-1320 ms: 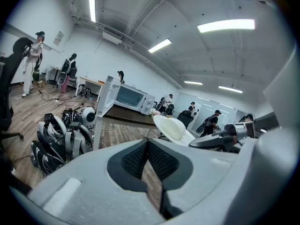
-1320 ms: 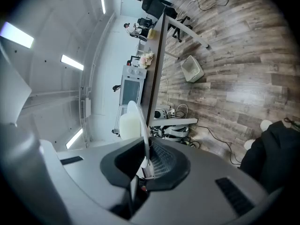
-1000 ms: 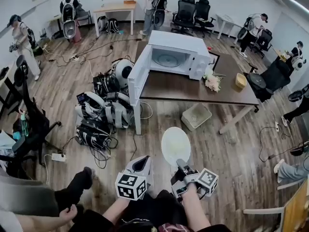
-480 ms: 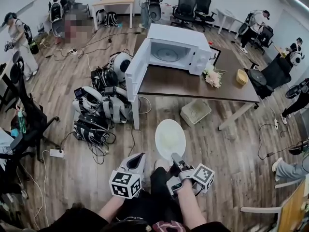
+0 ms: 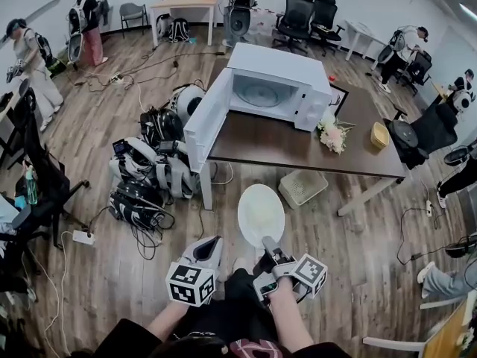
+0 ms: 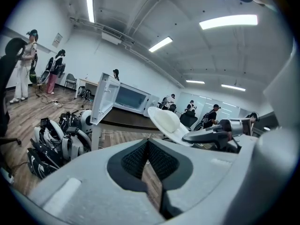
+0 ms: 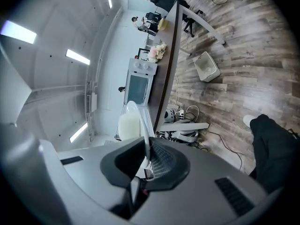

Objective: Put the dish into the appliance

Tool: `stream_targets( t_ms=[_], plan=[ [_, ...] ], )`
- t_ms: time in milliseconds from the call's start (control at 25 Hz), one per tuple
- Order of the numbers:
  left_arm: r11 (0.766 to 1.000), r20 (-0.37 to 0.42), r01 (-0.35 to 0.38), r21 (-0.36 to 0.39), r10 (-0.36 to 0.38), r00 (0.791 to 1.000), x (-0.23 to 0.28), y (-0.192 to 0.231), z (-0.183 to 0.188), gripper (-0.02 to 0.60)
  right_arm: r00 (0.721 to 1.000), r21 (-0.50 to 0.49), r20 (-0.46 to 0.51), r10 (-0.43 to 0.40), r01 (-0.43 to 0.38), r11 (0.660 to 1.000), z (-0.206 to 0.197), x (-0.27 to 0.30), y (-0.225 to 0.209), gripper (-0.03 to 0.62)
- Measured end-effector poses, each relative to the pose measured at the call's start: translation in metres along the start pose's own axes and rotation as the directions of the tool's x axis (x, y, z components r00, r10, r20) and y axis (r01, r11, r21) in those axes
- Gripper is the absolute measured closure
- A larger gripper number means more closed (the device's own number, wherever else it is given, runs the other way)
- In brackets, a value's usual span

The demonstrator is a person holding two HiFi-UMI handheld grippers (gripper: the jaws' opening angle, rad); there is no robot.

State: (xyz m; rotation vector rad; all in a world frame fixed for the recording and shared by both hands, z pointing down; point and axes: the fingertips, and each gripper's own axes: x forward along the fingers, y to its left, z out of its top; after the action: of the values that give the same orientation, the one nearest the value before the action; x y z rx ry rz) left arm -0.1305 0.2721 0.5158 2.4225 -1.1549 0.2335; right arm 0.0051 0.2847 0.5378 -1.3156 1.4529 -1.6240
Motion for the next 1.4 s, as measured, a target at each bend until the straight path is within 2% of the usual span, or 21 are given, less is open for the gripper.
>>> stream_targets(
  t_ms=[360, 1040, 1240, 1400],
  plan=[
    [1.000, -0.003, -0.016, -0.014, 0.016, 1.000, 0.073, 0.002, 0.033, 0.574, 1.000, -0.031, -0.026, 0.002, -0.003, 1.000, 0.064, 0.050, 0.016, 0.563],
    [0.992, 0.041, -0.114, -0.050, 0.116, 0.992, 0.179, 0.004, 0.072, 0.574, 0.997, -0.087, -0.077, -0.031, 0.024, 0.996, 0.168, 0.106, 0.016, 0.560],
    [0.991, 0.039, -0.123, -0.050, 0.125, 0.991, 0.197, -0.001, 0.075, 0.574, 0.996, -0.072, -0.084, -0.014, 0.008, 0.997, 0.185, 0.115, 0.018, 0.560],
    [0.992, 0.030, -0.118, -0.044, 0.119, 0.992, 0.208, -0.004, 0.080, 0.574, 0.996, -0.086, -0.083, -0.037, 0.030, 0.996, 0.192, 0.117, 0.016, 0.560]
  ],
)
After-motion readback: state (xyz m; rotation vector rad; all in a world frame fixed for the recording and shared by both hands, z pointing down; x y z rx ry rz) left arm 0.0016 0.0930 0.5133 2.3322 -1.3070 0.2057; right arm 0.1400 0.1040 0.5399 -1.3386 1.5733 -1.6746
